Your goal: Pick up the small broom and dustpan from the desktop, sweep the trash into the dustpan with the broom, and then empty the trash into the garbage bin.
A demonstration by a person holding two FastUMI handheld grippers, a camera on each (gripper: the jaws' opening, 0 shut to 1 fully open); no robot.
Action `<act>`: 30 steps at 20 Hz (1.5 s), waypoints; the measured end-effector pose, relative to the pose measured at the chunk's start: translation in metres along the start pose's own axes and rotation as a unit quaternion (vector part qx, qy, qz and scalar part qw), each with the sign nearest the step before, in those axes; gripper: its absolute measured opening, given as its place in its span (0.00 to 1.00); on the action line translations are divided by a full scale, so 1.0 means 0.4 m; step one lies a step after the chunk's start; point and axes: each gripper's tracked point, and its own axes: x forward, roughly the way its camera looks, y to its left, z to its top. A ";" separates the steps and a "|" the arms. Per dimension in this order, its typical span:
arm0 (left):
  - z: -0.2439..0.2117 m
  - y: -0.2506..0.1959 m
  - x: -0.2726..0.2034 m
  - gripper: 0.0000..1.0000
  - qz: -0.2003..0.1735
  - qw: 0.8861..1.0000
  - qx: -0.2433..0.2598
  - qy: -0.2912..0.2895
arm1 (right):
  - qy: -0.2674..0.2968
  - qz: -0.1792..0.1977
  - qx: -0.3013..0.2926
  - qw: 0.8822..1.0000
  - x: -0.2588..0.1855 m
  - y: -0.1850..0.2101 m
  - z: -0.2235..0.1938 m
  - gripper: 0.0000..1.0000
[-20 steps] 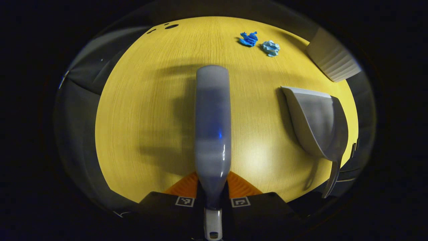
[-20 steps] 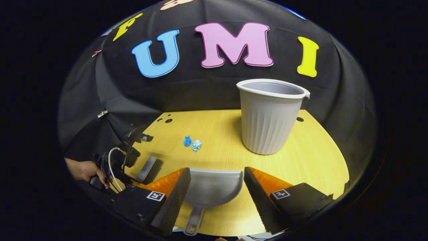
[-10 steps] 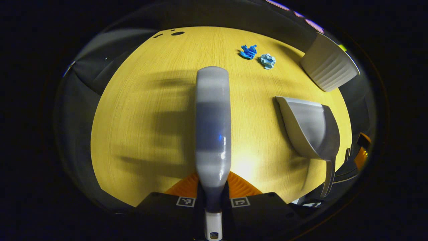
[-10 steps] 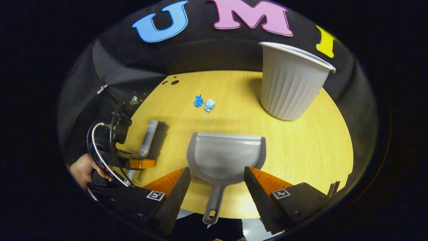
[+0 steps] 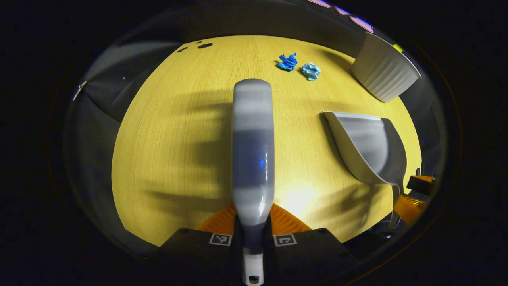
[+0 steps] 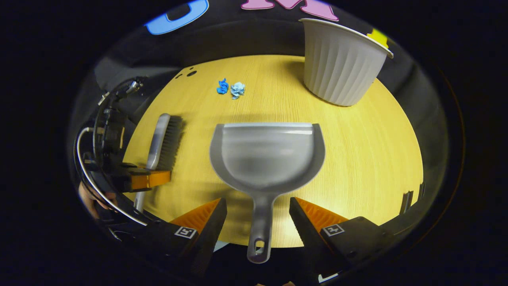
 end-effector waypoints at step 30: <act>0.391 0.088 0.080 0.24 0.047 0.993 0.109 0.014 | 0.150 0.064 -0.033 0.986 0.095 -0.106 -0.048 0.34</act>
